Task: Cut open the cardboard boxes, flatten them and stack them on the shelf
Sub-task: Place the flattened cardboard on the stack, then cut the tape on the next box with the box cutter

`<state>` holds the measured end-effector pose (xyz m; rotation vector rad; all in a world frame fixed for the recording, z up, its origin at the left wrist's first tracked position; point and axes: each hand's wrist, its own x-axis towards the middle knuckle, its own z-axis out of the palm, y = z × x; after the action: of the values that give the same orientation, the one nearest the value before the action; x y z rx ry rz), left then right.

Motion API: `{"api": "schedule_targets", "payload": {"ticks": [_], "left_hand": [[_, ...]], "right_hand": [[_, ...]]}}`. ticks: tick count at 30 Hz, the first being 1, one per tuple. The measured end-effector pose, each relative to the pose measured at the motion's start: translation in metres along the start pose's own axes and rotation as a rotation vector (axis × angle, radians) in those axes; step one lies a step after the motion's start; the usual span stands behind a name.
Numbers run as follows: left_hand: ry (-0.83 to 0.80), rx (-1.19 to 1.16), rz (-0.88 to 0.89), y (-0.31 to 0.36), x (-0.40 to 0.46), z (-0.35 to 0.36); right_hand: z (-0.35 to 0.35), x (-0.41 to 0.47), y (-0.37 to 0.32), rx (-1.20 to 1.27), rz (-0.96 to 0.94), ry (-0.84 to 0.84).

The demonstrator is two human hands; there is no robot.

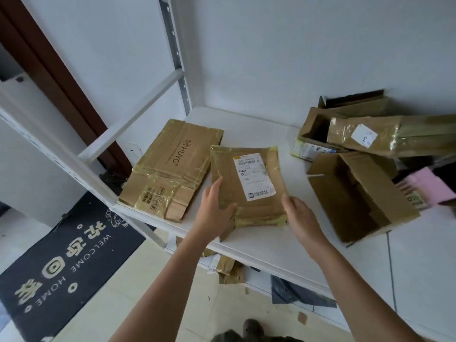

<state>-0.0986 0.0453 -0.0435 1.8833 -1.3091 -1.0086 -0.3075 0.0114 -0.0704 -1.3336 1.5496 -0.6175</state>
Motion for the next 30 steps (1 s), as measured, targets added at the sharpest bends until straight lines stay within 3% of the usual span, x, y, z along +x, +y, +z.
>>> {"api": "schedule_targets", "payload": {"ticks": [4,6,10,15,17,20,25,28,30], "left_hand": [[0.095,0.046,0.032,-0.010,-0.015,0.003],[0.067,0.052,0.039,-0.014,-0.025,0.006],[0.024,-0.145,-0.056,-0.020,-0.055,0.011],[-0.032,-0.205,-0.038,-0.021,-0.101,0.017],[-0.015,-0.261,-0.053,-0.020,-0.120,0.018],[0.002,-0.471,-0.174,-0.027,-0.151,0.011],[-0.137,-0.754,-0.279,-0.027,-0.192,0.008],[-0.218,-0.777,-0.303,-0.016,-0.207,0.027],[-0.252,-0.631,-0.269,-0.005,-0.215,0.045]], "right_hand": [[-0.012,-0.017,0.018,0.317,0.168,-0.048],[-0.017,-0.028,0.027,0.277,0.140,-0.104],[-0.020,-0.059,0.032,0.508,0.167,-0.237],[-0.020,-0.107,0.039,0.413,0.163,-0.320],[-0.016,-0.130,0.042,0.455,0.183,-0.286],[-0.018,-0.162,0.057,0.778,0.296,-0.149],[-0.034,-0.205,0.070,0.595,0.268,-0.115],[-0.065,-0.227,0.069,0.688,0.256,-0.111],[-0.089,-0.241,0.071,0.673,0.186,-0.084]]}}
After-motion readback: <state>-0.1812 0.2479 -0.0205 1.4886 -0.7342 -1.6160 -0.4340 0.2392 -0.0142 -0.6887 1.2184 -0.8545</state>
